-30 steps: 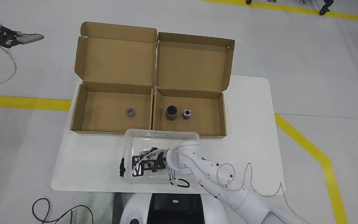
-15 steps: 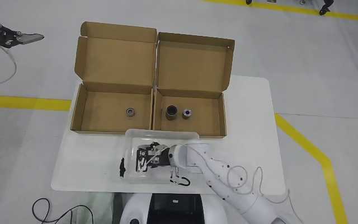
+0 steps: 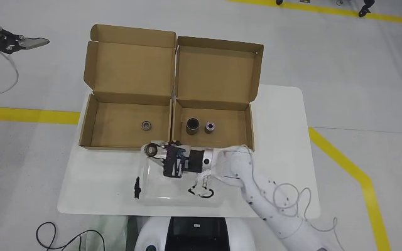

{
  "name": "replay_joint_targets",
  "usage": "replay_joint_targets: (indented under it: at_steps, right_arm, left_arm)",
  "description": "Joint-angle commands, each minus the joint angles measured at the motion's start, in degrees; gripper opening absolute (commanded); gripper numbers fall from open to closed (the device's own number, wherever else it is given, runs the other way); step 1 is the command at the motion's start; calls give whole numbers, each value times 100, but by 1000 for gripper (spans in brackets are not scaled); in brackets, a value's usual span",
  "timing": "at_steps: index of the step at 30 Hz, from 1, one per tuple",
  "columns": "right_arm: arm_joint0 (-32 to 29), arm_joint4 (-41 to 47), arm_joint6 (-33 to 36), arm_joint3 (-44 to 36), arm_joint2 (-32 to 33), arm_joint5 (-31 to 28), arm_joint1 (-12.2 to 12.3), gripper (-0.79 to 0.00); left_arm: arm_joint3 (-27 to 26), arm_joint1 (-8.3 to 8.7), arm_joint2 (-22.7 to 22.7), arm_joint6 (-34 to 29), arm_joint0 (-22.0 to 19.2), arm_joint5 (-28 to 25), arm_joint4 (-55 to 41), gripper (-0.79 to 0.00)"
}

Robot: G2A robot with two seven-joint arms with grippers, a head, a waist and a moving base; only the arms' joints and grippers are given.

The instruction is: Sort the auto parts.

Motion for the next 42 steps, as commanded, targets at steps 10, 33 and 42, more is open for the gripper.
replay_joint_targets:
  at_steps: [10, 33, 42]
  right_arm:
    - [387, 258, -606, -475, 427, 74, 38, -785]
    - [2242, 899, -942, -535, 240, 439, -256, -785]
    - [2340, 714, -1002, -782, 364, 408, -253, -785]
  left_arm:
    - [0, 0, 0, 0, 0, 0, 0, 0]
    - [0, 0, 0, 0, 0, 0, 0, 0]
    - [0, 0, 0, 0, 0, 0, 0, 0]
